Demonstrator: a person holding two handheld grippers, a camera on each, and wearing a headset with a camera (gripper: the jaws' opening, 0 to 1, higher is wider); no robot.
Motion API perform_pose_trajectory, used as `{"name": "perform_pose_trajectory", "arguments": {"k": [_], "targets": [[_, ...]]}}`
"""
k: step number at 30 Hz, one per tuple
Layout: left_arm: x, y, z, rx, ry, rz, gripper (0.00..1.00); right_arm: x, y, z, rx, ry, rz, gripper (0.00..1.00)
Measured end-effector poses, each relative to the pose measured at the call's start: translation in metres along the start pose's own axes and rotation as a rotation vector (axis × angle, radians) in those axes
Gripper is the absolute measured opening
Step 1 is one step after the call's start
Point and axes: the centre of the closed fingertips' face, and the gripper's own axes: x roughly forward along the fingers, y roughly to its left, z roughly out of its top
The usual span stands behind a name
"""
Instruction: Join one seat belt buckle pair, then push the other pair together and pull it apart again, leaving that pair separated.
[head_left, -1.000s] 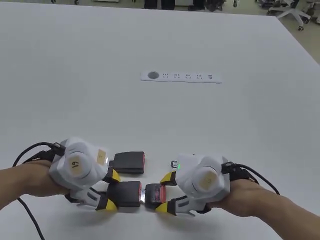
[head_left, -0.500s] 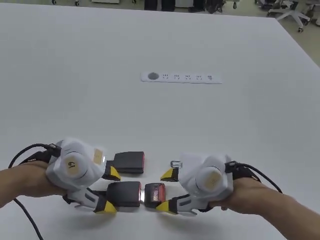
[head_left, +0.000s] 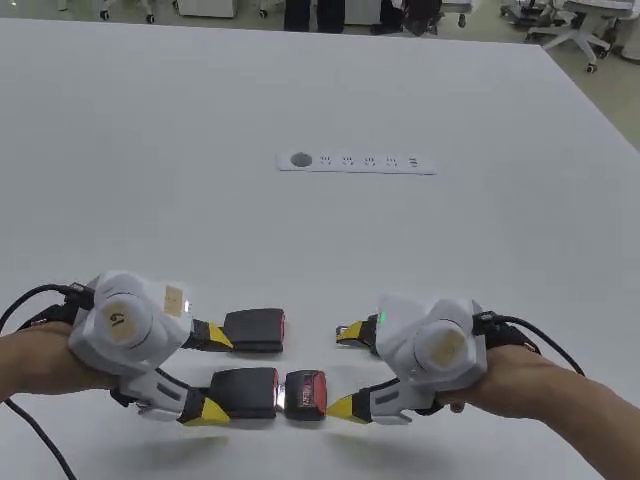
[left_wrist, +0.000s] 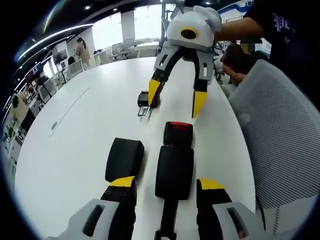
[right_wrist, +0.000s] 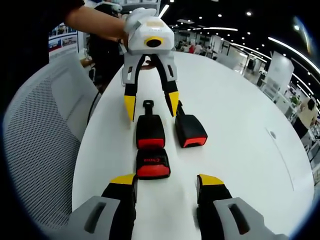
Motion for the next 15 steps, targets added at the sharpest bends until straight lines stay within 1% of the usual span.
{"name": "perform_pose_trajectory", "arguments": {"k": [4,8,11,12,15], "targets": [[-0.007,0.006,0.014,-0.019,-0.04,0.026,0.49,-0.008,-0.012,0.002,0.0,-0.013,-0.024,0.45],[-0.01,0.02,0.017,-0.035,-0.064,0.05,0.49,-0.012,-0.022,-0.001,-0.001,-0.012,-0.045,0.45],[-0.01,0.025,0.019,-0.036,-0.068,0.064,0.49,-0.015,-0.026,-0.003,-0.007,-0.008,-0.053,0.46],[-0.01,0.027,0.02,-0.037,-0.068,0.071,0.49,-0.015,-0.029,-0.006,-0.01,-0.005,-0.057,0.46],[-0.009,0.03,0.021,-0.041,-0.067,0.08,0.49,-0.017,-0.032,-0.009,-0.023,0.003,-0.063,0.46]]}}
